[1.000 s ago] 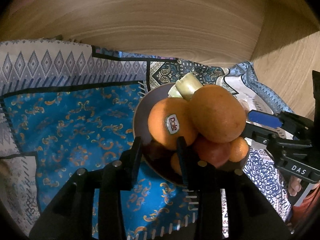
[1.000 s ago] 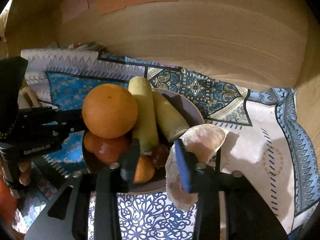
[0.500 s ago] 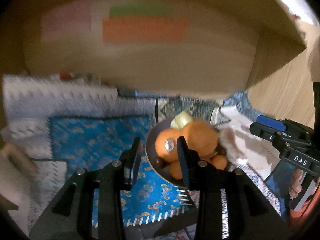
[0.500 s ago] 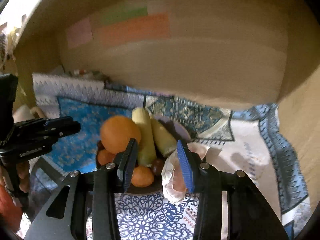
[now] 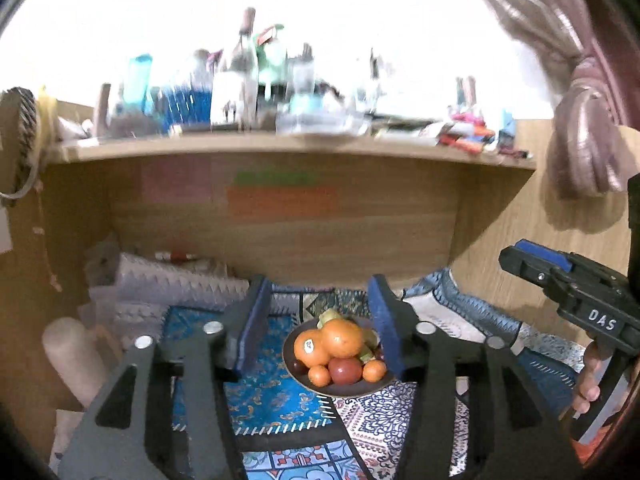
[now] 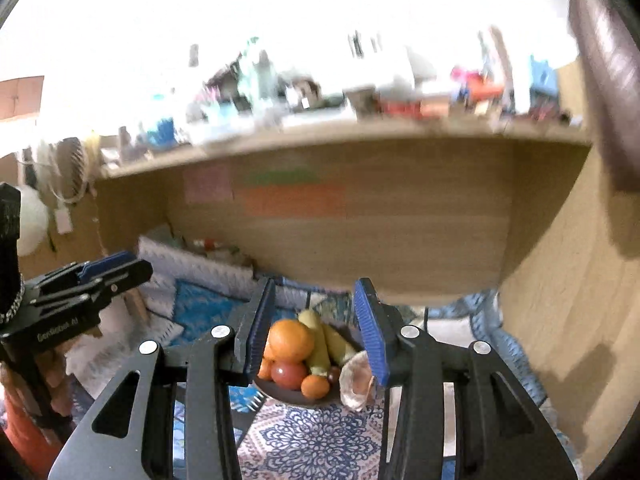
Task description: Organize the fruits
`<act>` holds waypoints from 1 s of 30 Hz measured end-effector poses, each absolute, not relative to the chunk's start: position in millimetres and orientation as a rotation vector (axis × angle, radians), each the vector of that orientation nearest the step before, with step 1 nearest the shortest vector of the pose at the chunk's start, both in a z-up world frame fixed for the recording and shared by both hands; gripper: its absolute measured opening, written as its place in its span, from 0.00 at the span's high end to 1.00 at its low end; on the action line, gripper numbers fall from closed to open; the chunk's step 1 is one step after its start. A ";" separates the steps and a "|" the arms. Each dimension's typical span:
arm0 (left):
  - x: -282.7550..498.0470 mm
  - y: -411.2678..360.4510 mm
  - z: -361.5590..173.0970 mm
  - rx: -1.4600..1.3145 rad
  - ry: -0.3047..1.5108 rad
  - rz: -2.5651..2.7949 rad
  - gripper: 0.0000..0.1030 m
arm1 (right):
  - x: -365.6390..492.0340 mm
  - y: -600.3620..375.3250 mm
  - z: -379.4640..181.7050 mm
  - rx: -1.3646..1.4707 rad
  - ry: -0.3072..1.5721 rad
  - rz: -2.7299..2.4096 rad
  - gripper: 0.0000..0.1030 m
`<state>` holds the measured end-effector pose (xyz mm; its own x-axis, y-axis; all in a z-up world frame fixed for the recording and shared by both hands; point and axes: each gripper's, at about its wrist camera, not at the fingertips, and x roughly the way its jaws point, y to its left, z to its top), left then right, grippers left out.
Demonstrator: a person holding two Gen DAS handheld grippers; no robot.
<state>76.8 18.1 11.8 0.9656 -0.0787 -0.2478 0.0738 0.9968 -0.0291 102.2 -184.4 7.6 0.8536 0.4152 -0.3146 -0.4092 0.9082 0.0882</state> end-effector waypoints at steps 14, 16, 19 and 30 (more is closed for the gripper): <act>-3.3 7.4 26.5 -0.003 0.117 -0.003 0.02 | 31.4 -188.4 22.8 0.021 0.189 0.401 0.17; -7.1 6.5 25.9 -0.003 0.109 0.001 0.00 | 27.4 -187.8 23.5 0.022 0.184 0.399 0.13; -12.1 5.0 24.7 -0.001 0.106 -0.001 0.00 | 22.6 -188.2 23.5 0.023 0.169 0.392 0.04; -14.1 9.0 21.9 -0.017 0.109 -0.007 0.00 | 17.1 -185.6 20.7 0.007 0.161 0.377 0.00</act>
<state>-14.1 8.9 21.9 0.9941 -0.0080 -0.1085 0.0062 0.9998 -0.0174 17.1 -185.6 20.7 0.9173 0.3669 -0.1550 -0.3658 0.9300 0.0367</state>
